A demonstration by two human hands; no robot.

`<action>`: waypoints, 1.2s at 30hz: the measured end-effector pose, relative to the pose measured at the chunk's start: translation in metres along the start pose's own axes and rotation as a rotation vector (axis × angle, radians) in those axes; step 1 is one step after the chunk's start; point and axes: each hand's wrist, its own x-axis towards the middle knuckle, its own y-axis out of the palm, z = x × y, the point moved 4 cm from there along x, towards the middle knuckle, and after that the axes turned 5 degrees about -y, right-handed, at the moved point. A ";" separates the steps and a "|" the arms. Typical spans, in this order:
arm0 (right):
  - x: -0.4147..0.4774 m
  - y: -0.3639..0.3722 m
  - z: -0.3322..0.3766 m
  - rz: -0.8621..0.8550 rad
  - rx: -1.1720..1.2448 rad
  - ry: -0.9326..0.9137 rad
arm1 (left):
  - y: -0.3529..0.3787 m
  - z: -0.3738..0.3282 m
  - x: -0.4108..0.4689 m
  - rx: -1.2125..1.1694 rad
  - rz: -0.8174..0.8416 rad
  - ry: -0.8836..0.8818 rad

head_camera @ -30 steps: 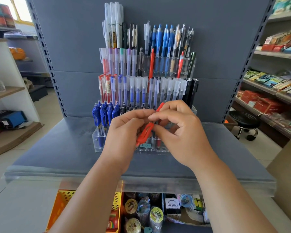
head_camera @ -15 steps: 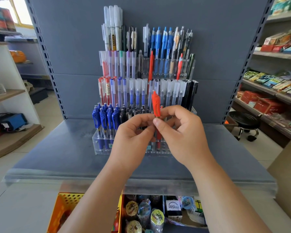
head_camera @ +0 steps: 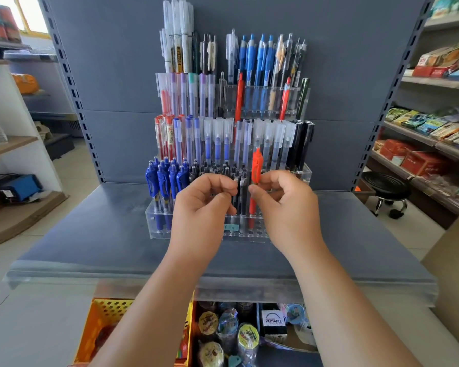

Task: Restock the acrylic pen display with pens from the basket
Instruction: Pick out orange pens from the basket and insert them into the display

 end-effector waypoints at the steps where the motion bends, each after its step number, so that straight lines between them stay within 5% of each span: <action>1: 0.000 0.001 0.000 -0.003 -0.018 0.000 | 0.000 0.000 0.000 0.006 0.002 -0.001; 36: -0.006 0.007 -0.010 0.043 -0.132 0.135 | 0.002 0.000 -0.002 0.023 0.039 -0.053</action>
